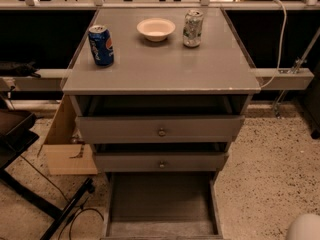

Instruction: Close bottom drawer

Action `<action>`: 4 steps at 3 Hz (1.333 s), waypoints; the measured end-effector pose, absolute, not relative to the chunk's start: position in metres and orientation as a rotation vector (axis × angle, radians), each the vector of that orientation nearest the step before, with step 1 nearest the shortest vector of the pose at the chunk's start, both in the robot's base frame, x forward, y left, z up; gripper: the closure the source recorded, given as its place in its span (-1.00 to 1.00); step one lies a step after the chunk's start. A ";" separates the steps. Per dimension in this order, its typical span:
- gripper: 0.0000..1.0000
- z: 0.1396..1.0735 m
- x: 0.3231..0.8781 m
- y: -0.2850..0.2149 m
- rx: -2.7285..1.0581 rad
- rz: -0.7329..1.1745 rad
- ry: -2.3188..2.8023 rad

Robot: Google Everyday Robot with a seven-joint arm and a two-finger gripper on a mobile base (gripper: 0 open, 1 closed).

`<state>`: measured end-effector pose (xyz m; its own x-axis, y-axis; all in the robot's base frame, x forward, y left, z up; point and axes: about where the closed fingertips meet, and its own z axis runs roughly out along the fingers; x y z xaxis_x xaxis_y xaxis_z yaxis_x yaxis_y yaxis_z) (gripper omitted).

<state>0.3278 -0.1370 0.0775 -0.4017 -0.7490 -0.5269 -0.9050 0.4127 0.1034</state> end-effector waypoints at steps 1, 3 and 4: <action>1.00 0.077 0.351 -0.133 -1.385 0.492 2.212; 1.00 0.082 0.374 -0.129 -1.375 0.466 2.167; 1.00 0.090 0.399 -0.126 -1.364 0.445 2.122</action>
Offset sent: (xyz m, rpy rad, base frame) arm 0.1027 -0.0020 0.0014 0.0772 -0.2575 -0.0446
